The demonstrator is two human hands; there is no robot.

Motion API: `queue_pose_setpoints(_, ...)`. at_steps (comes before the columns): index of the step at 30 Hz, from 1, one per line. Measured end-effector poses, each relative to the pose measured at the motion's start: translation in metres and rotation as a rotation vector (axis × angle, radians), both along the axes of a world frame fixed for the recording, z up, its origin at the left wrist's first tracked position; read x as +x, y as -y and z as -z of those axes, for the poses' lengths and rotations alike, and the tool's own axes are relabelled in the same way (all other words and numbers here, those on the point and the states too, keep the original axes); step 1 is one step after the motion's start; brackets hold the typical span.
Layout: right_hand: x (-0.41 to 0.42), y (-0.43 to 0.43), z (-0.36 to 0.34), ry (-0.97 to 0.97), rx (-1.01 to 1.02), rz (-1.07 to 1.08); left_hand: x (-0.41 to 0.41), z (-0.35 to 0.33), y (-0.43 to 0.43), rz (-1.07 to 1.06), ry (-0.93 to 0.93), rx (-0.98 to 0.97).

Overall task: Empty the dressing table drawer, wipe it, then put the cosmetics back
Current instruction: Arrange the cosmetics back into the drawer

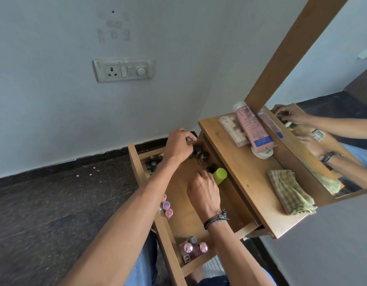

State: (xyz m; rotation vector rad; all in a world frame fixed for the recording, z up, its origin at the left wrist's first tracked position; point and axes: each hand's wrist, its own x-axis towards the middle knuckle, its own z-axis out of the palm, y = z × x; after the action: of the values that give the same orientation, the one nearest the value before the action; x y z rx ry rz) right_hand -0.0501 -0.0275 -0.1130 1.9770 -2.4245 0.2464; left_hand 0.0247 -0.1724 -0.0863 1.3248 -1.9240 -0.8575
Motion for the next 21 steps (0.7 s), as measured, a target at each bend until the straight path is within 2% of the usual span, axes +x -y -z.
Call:
queue_pose_setpoints(4, 0.0, 0.013, -0.005, 0.139, 0.058, 0.058, 0.002, 0.001, -0.005, 0.128, 0.195, -0.052)
queue_pose_setpoints(8, 0.005, 0.025, -0.005, 0.189, 0.088, 0.006, 0.005, 0.004, -0.006, 0.183, 0.311, -0.127)
queue_pose_setpoints(21, 0.01, 0.041, 0.0, 0.259, 0.099, 0.042, 0.0, 0.009, -0.003, 0.16, 0.343, -0.231)
